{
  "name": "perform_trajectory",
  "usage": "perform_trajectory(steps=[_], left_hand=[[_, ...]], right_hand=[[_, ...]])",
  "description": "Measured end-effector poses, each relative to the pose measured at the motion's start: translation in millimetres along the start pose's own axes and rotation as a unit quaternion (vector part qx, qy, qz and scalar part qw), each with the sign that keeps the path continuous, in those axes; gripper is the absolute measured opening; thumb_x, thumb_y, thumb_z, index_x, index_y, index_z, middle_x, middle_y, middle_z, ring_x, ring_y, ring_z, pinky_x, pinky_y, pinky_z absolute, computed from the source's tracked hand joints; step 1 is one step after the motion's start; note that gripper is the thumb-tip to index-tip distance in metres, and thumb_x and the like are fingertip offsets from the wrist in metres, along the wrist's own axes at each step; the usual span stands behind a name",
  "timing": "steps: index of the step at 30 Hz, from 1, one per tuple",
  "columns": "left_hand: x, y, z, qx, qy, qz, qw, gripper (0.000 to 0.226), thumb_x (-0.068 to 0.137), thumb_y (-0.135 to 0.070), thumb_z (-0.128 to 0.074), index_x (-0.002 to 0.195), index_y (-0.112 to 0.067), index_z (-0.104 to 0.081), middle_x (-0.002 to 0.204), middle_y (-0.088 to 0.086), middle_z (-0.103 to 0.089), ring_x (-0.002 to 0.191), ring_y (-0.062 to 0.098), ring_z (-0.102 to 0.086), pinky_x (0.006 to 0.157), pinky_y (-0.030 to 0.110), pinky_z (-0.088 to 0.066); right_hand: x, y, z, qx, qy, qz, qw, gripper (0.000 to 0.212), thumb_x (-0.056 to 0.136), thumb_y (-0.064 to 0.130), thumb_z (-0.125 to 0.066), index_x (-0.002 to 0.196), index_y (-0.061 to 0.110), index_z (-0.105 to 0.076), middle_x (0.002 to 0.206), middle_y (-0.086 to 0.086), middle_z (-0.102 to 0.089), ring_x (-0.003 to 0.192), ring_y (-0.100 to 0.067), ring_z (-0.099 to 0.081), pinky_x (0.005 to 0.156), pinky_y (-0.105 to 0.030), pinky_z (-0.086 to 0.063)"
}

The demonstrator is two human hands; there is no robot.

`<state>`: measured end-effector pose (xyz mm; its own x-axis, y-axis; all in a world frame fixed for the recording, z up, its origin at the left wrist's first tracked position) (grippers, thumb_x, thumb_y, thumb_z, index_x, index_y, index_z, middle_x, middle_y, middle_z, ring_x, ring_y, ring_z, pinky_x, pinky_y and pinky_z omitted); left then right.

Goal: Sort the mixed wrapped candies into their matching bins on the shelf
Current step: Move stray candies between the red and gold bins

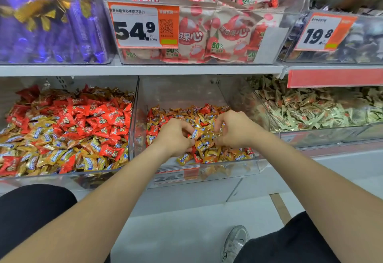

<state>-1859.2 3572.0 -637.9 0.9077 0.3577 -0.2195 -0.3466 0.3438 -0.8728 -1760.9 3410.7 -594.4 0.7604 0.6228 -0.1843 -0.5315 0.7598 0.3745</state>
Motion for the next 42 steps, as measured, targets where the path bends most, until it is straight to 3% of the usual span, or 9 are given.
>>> perform_trajectory(steps=[3, 6, 10, 15, 22, 26, 32, 38, 42], left_hand=[[3, -7, 0, 0.087, 0.019, -0.062, 0.994, 0.022, 0.091, -0.004, -0.077, 0.108, -0.017, -0.073, 0.090, -0.002, -0.071, 0.067, 0.012, -0.073, 0.076, 0.032, -0.064], [0, -16, -3, 0.248, 0.042, -0.138, 0.958, 0.027, 0.074, -0.001, -0.083, 0.096, -0.008, -0.071, 0.061, -0.008, -0.050, 0.052, 0.014, -0.042, 0.058, 0.023, -0.043], [-1, -12, -6, 0.320, 0.041, -0.143, 0.936, 0.066, 0.057, -0.017, -0.100, 0.114, -0.019, -0.068, 0.093, -0.008, -0.048, 0.082, 0.010, -0.049, 0.075, 0.026, -0.045], [1, -11, -5, 0.339, 0.011, -0.137, 0.931, 0.049, 0.069, -0.019, -0.098, 0.112, -0.016, -0.074, 0.114, 0.003, -0.066, 0.106, 0.021, -0.062, 0.082, 0.026, -0.045], [1, -14, 1, 0.323, -0.007, -0.102, 0.941, 0.017, 0.074, -0.014, -0.077, 0.069, -0.019, -0.061, 0.076, 0.002, -0.052, 0.075, 0.022, -0.042, 0.067, 0.031, -0.036], [-3, -21, 5, 0.312, 0.013, -0.121, 0.942, 0.010, 0.079, -0.011, -0.082, 0.085, -0.013, -0.075, 0.081, -0.007, -0.061, 0.078, 0.014, -0.051, 0.070, 0.022, -0.042], [-8, -17, -10, 0.337, 0.121, -0.103, 0.928, 0.026, 0.071, -0.007, -0.088, 0.089, -0.023, -0.080, 0.076, -0.007, -0.061, 0.067, 0.009, -0.056, 0.053, 0.020, -0.043], [1, -12, -19, 0.377, 0.073, -0.097, 0.918, 0.038, 0.066, -0.021, -0.097, 0.099, -0.019, -0.078, 0.102, 0.004, -0.065, 0.099, 0.022, -0.062, 0.073, 0.029, -0.050], [3, -12, -25, 0.375, 0.060, -0.113, 0.918, 0.042, 0.064, -0.029, -0.100, 0.099, -0.023, -0.077, 0.104, 0.004, -0.064, 0.097, 0.025, -0.065, 0.076, 0.035, -0.056]], right_hand=[[-9, 13, -10, 0.044, 0.088, 0.051, 0.994, 0.019, 0.078, 0.015, -0.092, 0.089, 0.018, -0.077, 0.067, 0.002, -0.075, 0.051, -0.013, -0.067, 0.056, -0.028, -0.055], [-10, 24, -31, 0.003, 0.141, 0.120, 0.983, 0.028, 0.078, 0.020, -0.092, 0.104, 0.021, -0.081, 0.076, 0.005, -0.078, 0.060, -0.001, -0.067, 0.061, -0.017, -0.050], [-2, 31, -38, -0.127, 0.098, 0.168, 0.973, 0.027, 0.078, 0.030, -0.090, 0.104, 0.026, -0.083, 0.069, 0.018, -0.062, 0.065, -0.001, -0.056, 0.065, -0.022, -0.043], [1, 31, -45, -0.177, 0.101, 0.159, 0.966, 0.018, 0.081, 0.016, -0.084, 0.098, 0.019, -0.079, 0.073, 0.020, -0.048, 0.066, -0.001, -0.047, 0.061, -0.025, -0.039], [5, 18, -23, -0.182, 0.015, 0.087, 0.979, 0.019, 0.079, 0.029, -0.083, 0.093, 0.025, -0.072, 0.086, 0.009, -0.065, 0.084, -0.020, -0.064, 0.067, -0.034, -0.053], [3, 17, -4, -0.237, -0.048, 0.055, 0.969, 0.023, 0.080, 0.026, -0.084, 0.089, 0.021, -0.064, 0.090, 0.001, -0.064, 0.086, -0.025, -0.064, 0.071, -0.037, -0.054], [-9, 22, -37, -0.149, 0.188, 0.104, 0.965, 0.013, 0.079, 0.012, -0.085, 0.085, 0.023, -0.085, 0.057, 0.034, -0.063, 0.062, 0.015, -0.061, 0.069, -0.022, -0.055], [-2, 23, -44, -0.155, 0.171, 0.124, 0.965, 0.022, 0.080, 0.001, -0.071, 0.083, 0.018, -0.083, 0.068, 0.017, -0.067, 0.069, 0.001, -0.060, 0.069, -0.023, -0.052], [-6, 22, -26, -0.107, 0.149, 0.121, 0.976, 0.005, 0.077, 0.014, -0.083, 0.082, 0.016, -0.083, 0.073, 0.006, -0.077, 0.068, -0.009, -0.071, 0.066, -0.026, -0.060]])
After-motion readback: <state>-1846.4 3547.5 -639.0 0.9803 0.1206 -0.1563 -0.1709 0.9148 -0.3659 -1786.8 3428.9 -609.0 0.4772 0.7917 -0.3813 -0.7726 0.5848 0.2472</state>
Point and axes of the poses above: each hand's wrist, its own x-axis towards the middle knuckle, its own z-axis out of the back of the hand, y = z × x, the point moved 6 cm from there along x, towards the middle knuckle
